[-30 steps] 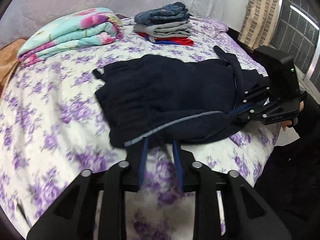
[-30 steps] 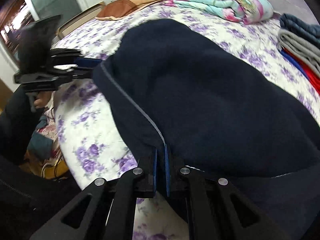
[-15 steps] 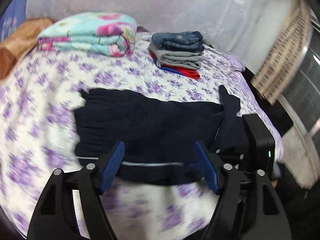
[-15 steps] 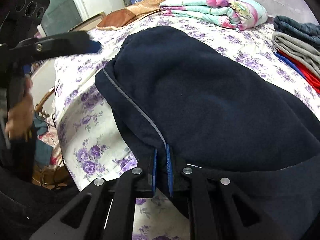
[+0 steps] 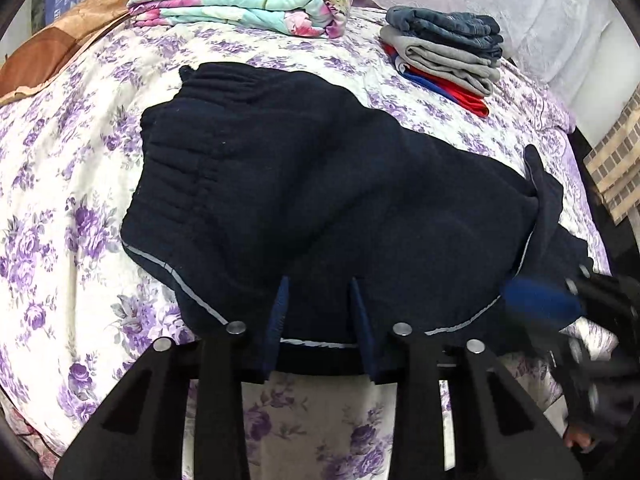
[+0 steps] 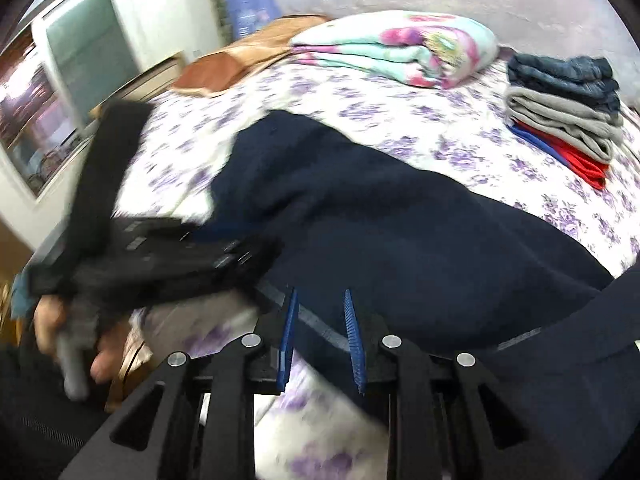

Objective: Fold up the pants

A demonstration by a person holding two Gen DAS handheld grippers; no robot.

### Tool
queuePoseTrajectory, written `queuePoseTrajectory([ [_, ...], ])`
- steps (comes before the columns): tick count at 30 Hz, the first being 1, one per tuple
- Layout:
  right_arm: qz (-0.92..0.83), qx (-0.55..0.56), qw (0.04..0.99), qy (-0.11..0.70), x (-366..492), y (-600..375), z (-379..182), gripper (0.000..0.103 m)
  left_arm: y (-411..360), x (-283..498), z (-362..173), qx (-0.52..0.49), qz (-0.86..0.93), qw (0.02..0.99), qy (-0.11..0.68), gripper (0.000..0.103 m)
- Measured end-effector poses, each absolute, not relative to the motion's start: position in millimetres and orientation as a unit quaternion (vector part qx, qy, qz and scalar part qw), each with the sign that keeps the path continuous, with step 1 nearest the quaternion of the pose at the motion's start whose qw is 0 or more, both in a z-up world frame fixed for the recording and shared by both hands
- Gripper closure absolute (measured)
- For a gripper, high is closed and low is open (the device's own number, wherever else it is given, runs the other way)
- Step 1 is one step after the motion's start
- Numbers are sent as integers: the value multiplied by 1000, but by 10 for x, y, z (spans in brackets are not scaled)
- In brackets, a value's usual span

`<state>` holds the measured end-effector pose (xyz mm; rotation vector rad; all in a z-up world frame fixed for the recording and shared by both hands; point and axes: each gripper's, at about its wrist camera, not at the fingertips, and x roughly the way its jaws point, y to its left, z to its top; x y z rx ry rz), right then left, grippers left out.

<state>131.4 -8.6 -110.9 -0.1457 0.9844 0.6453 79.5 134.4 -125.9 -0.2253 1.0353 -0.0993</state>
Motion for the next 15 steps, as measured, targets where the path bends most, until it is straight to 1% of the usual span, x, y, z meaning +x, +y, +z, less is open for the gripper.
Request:
queuePoseTrajectory([
  [3, 284, -60, 823, 488, 1523, 18, -1294, 79, 1360, 776, -1258, -108, -50, 862, 492, 75],
  [6, 273, -46, 801, 531, 1623, 91, -1578, 76, 1378, 791, -1271, -113, -54, 861, 493, 76],
  [7, 268, -41, 802, 533, 1636, 98, -1637, 76, 1385, 793, -1282, -114, -55, 861, 493, 77],
  [9, 267, -33, 800, 537, 1655, 107, -1634, 75, 1394, 791, -1288, -115, -56, 861, 492, 77],
  [11, 272, -20, 792, 547, 1686, 95, -1614, 72, 1360, 797, -1282, -107, -51, 863, 491, 77],
  [14, 286, 25, 762, 581, 1778, -41, -1527, 69, 1330, 812, -1278, -102, -47, 865, 490, 76],
  [15, 290, 48, 750, 592, 1814, -153, -1465, 66, 1338, 814, -1280, -104, -49, 864, 490, 76],
])
